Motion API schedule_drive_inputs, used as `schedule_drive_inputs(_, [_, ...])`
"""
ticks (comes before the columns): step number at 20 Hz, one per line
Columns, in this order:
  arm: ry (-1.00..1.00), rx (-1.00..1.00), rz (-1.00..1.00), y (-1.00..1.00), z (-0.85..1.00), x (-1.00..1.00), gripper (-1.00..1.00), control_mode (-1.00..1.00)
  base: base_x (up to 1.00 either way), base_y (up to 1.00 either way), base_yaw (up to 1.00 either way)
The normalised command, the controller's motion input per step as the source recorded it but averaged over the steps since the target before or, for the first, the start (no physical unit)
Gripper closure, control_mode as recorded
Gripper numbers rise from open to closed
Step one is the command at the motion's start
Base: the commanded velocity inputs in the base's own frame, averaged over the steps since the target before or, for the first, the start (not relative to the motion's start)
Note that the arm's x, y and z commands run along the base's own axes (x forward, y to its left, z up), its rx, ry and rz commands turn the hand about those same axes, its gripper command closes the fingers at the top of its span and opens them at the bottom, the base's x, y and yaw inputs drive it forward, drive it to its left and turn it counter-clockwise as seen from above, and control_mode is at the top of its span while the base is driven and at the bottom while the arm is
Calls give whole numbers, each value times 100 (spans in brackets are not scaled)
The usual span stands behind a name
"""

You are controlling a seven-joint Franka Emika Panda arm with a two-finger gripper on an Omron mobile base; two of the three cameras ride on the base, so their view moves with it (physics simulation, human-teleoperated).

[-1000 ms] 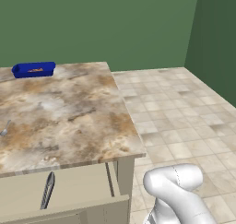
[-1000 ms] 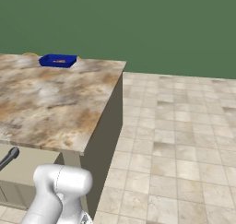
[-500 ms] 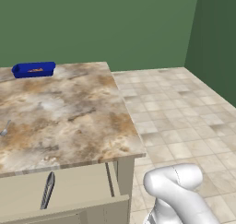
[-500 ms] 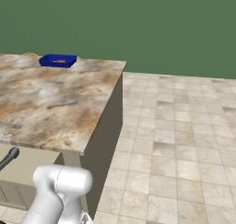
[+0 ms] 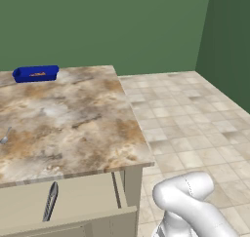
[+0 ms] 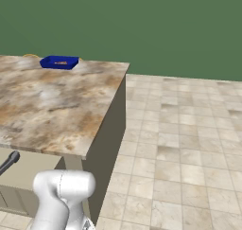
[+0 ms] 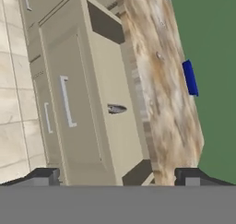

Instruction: Take the tongs from the drawer on the left and place them on the dining counter next to the tray containing the hot dog.

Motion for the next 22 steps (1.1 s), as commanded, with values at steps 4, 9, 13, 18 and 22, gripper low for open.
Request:
schedule_drive_inputs(4, [0,19,0,-46,22,0,-100,-100,0,0,0])
schedule_drive_inputs(9, [0,19,0,-44,41,0,-100,-100,0,0,0])
schedule_drive_inputs(13, [1,18,0,-42,42,0,-100,-100,0,0,0])
schedule_drive_inputs(18, [5,19,0,-30,24,10,-100,-100,0,0,0])
schedule_drive_inputs(22, [10,18,0,-13,24,28,-100,-100,0,0,0])
